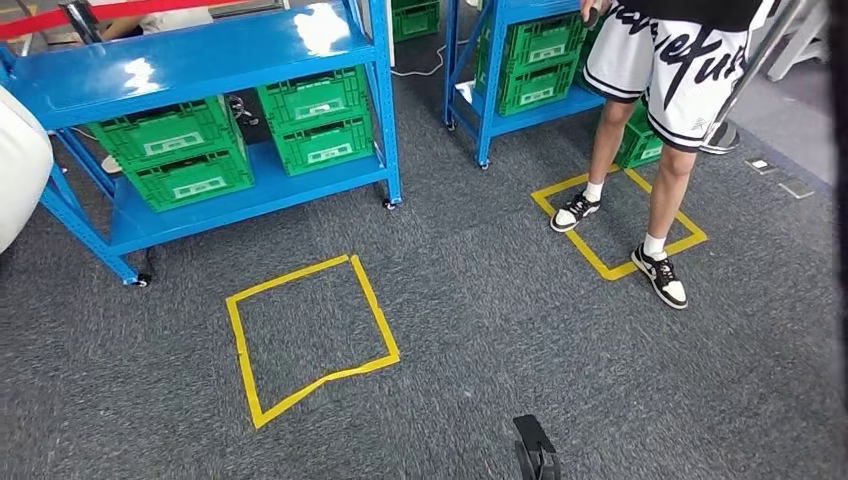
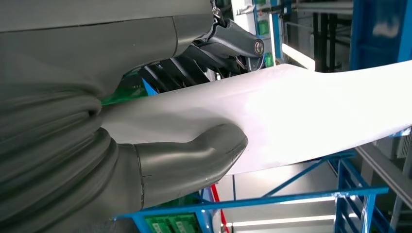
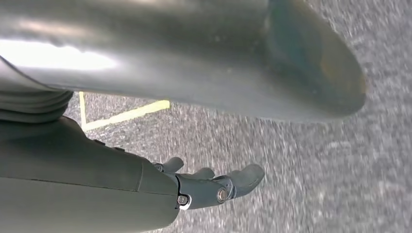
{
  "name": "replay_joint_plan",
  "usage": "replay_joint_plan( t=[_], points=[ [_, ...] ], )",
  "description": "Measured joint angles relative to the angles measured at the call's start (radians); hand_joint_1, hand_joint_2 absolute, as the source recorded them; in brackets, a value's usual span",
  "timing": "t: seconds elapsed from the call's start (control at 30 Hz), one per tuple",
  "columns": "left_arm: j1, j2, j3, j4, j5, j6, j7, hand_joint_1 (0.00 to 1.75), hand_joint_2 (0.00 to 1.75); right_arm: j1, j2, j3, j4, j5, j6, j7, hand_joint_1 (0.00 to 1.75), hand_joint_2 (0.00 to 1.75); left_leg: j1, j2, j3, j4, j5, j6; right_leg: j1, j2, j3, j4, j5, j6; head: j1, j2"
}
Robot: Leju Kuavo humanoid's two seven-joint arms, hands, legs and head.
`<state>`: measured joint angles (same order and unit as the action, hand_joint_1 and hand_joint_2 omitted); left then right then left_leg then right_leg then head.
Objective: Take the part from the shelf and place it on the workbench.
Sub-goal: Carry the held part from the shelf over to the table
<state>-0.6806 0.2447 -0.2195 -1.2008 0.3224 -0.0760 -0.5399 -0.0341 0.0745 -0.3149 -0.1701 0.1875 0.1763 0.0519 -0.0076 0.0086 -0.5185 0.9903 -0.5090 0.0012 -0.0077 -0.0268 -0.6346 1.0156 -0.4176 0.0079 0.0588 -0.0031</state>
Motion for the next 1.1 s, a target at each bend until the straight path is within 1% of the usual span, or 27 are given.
replay_joint_plan(
  t=[0.03,0.07,0.13,0.17,0.2,0.23,0.27,0.33,0.37,0.4,0.5,0.53,0.57,0.6,0.67,0.7,0.73,0.77,0.8,0.83,0.87,0.9,0.93,0.97,1.03,1.07,1.1],
  points=[
    [0.000,0.000,0.001,-0.001,0.000,0.001,0.000,1.75,1.75,0.000,0.000,0.000,0.000,0.000,0.002,-0.001,0.00,0.00,0.001,-0.005,-0.002,-0.002,0.008,0.008,-0.001,0.002,-0.007,0.015,-0.012,0.005,0.001,0.000],
    [0.000,-0.001,0.002,-0.002,-0.001,0.002,0.000,1.75,1.75,0.000,0.000,0.001,0.000,0.000,0.002,-0.002,0.00,0.00,0.003,-0.010,-0.005,-0.004,0.016,0.015,-0.001,0.007,-0.022,0.050,-0.037,0.010,0.001,0.000],
    [0.001,-0.002,0.002,-0.004,-0.001,0.003,0.000,1.75,1.75,0.000,0.001,0.003,0.000,0.001,0.003,-0.005,0.00,0.00,0.004,-0.022,-0.020,-0.002,0.029,0.022,-0.002,0.016,-0.075,0.178,-0.113,0.015,0.002,0.000],
    [0.002,-0.002,0.002,-0.004,-0.001,0.003,0.000,1.75,1.75,0.001,0.001,0.004,0.000,0.001,0.003,-0.007,0.00,0.00,0.003,-0.030,-0.030,0.001,0.035,0.023,-0.002,0.018,-0.100,0.243,-0.143,0.017,0.003,0.000],
    [0.003,-0.002,0.002,-0.004,-0.002,0.003,0.001,1.75,1.75,0.001,0.001,0.005,0.000,0.001,0.003,-0.008,0.00,0.00,0.002,-0.039,-0.040,0.005,0.039,0.023,-0.002,0.018,-0.113,0.283,-0.157,0.017,0.003,0.000],
    [0.003,-0.002,0.002,-0.003,-0.002,0.004,0.001,1.75,1.75,0.001,0.001,0.006,0.000,0.001,0.003,-0.010,0.00,0.00,0.002,-0.048,-0.048,0.009,0.043,0.021,-0.002,0.020,-0.106,0.284,-0.152,0.015,0.003,0.000],
    [0.004,-0.002,0.002,-0.003,-0.002,0.004,0.001,1.75,1.75,0.001,0.001,0.006,0.000,0.002,0.003,-0.011,0.00,0.00,0.002,-0.058,-0.055,0.014,0.046,0.019,-0.002,0.024,-0.078,0.244,-0.131,0.012,0.003,0.000],
    [0.004,-0.002,0.003,-0.003,-0.002,0.004,0.001,1.75,1.75,0.000,0.000,0.007,0.000,0.003,0.003,-0.013,0.00,0.00,0.001,-0.075,-0.067,0.024,0.049,0.014,-0.001,0.057,0.007,0.106,-0.085,0.002,0.003,0.000],
    [0.004,-0.002,0.003,-0.003,-0.002,0.005,0.001,1.75,1.75,0.000,0.000,0.007,0.000,0.004,0.003,-0.013,0.00,0.00,0.000,-0.082,-0.072,0.028,0.051,0.010,-0.001,0.072,0.037,0.053,-0.073,-0.002,0.002,0.000],
    [0.004,-0.001,0.004,-0.003,-0.002,0.005,0.001,1.75,1.75,0.000,0.000,0.007,0.000,0.005,0.003,-0.013,0.00,0.00,0.001,-0.089,-0.077,0.030,0.052,0.005,0.000,0.082,0.052,0.022,-0.069,-0.005,0.002,0.000],
    [0.004,0.004,0.008,-0.003,-0.002,0.006,0.001,1.75,1.75,0.001,0.000,0.008,0.000,0.008,0.003,-0.013,0.00,0.00,0.005,-0.108,-0.085,0.026,0.061,-0.011,0.004,0.066,0.053,0.012,-0.066,-0.014,0.002,0.000],
    [0.004,0.006,0.008,-0.004,-0.002,0.006,0.001,1.75,1.75,0.000,0.000,0.008,0.000,0.009,0.003,-0.013,0.00,0.00,0.005,-0.108,-0.087,0.028,0.061,-0.015,0.002,0.057,0.055,0.007,-0.062,-0.019,0.003,0.000],
    [0.004,0.010,0.010,-0.004,-0.002,0.006,0.001,1.75,1.75,-0.001,0.000,0.008,0.000,0.010,0.003,-0.013,0.00,0.00,0.004,-0.095,-0.094,0.039,0.053,-0.021,-0.001,0.049,0.056,0.002,-0.058,-0.025,0.000,0.000],
    [0.003,0.014,0.011,-0.004,-0.003,0.006,0.001,1.75,1.75,-0.001,0.000,0.008,0.000,0.010,0.003,-0.013,0.00,0.00,0.003,-0.076,-0.108,0.067,0.035,-0.027,-0.004,0.039,0.058,-0.002,-0.055,-0.030,-0.003,0.000],
    [0.003,0.018,0.013,-0.004,-0.003,0.006,0.000,1.75,1.75,0.001,0.000,0.009,0.000,0.011,0.003,-0.012,0.00,0.00,0.006,-0.032,-0.160,0.178,-0.025,-0.040,-0.005,0.018,0.058,-0.006,-0.053,-0.036,-0.009,0.000],
    [0.006,0.018,0.014,-0.004,-0.003,0.006,0.000,1.75,1.75,0.002,0.000,0.009,0.000,0.012,0.003,-0.011,0.00,0.00,0.010,-0.024,-0.190,0.242,-0.053,-0.046,-0.005,0.006,0.057,-0.006,-0.053,-0.037,-0.009,0.000],
    [0.010,0.018,0.015,-0.004,-0.003,0.006,0.000,1.75,1.75,0.003,0.000,0.009,0.000,0.013,0.003,-0.010,0.00,0.00,0.014,-0.019,-0.211,0.286,-0.066,-0.050,-0.005,-0.006,0.056,-0.005,-0.053,-0.037,-0.009,0.000],
    [0.014,0.019,0.015,-0.004,-0.003,0.006,0.000,1.75,1.75,0.004,0.000,0.010,0.000,0.014,0.004,-0.009,0.00,0.00,0.017,-0.016,-0.215,0.299,-0.062,-0.053,-0.006,-0.018,0.055,-0.005,-0.054,-0.037,-0.009,0.000],
    [0.017,0.020,0.016,-0.005,-0.003,0.006,0.000,1.75,1.75,0.003,0.000,0.010,0.000,0.016,0.004,-0.009,0.00,0.00,0.019,-0.011,-0.198,0.270,-0.040,-0.056,-0.007,-0.030,0.055,-0.004,-0.054,-0.036,-0.009,0.000],
    [0.019,0.022,0.017,-0.007,-0.003,0.006,0.000,1.75,1.75,0.003,0.001,0.011,0.000,0.017,0.004,-0.009,0.00,0.00,0.020,0.001,-0.164,0.207,-0.007,-0.056,-0.007,-0.041,0.055,-0.003,-0.056,-0.034,-0.009,0.000],
    [0.019,0.023,0.018,-0.010,-0.003,0.007,0.000,1.75,1.75,0.003,0.000,0.012,0.000,0.018,0.004,-0.009,0.00,0.00,0.019,0.025,-0.126,0.135,0.019,-0.056,-0.006,-0.051,0.057,-0.001,-0.058,-0.030,-0.010,0.000],
    [0.019,0.024,0.018,-0.014,-0.003,0.007,0.000,1.75,1.75,0.002,0.000,0.013,0.000,0.019,0.004,-0.008,0.00,0.00,0.017,0.045,-0.094,0.075,0.039,-0.050,-0.004,-0.061,0.058,0.002,-0.060,-0.025,-0.009,0.000],
    [0.019,0.025,0.019,-0.017,-0.003,0.007,0.000,1.75,1.75,0.002,0.000,0.014,0.000,0.020,0.004,-0.008,0.00,0.00,0.014,0.057,-0.075,0.039,0.047,-0.042,-0.001,-0.069,0.059,0.004,-0.063,-0.019,-0.008,0.000],
    [0.021,0.027,0.019,-0.019,-0.003,0.007,0.000,1.75,1.75,0.002,0.000,0.015,0.000,0.021,0.004,-0.008,0.00,0.00,0.012,0.061,-0.071,0.027,0.046,-0.034,0.002,-0.078,0.060,0.005,-0.064,-0.013,-0.007,0.000],
    [0.029,0.032,0.022,-0.025,-0.003,0.007,0.000,1.75,1.75,0.001,0.000,0.015,0.000,0.021,0.005,-0.008,0.00,0.00,0.011,0.036,-0.075,0.026,0.052,-0.018,0.001,-0.092,0.062,0.006,-0.067,-0.001,-0.006,0.000],
    [0.032,0.035,0.023,-0.029,-0.003,0.008,0.000,1.75,1.75,0.000,0.000,0.015,0.000,0.022,0.006,-0.008,0.00,0.00,0.013,0.025,-0.076,0.025,0.055,-0.011,-0.001,-0.080,0.061,0.013,-0.074,0.005,-0.005,0.000],
    [0.035,0.036,0.025,-0.034,-0.002,0.008,0.000,1.75,1.75,0.000,0.000,0.016,0.000,0.023,0.008,-0.009,0.00,0.00,0.015,0.015,-0.077,0.023,0.058,-0.004,-0.004,-0.057,0.051,0.037,-0.092,0.010,-0.003,0.000]
  ],
)
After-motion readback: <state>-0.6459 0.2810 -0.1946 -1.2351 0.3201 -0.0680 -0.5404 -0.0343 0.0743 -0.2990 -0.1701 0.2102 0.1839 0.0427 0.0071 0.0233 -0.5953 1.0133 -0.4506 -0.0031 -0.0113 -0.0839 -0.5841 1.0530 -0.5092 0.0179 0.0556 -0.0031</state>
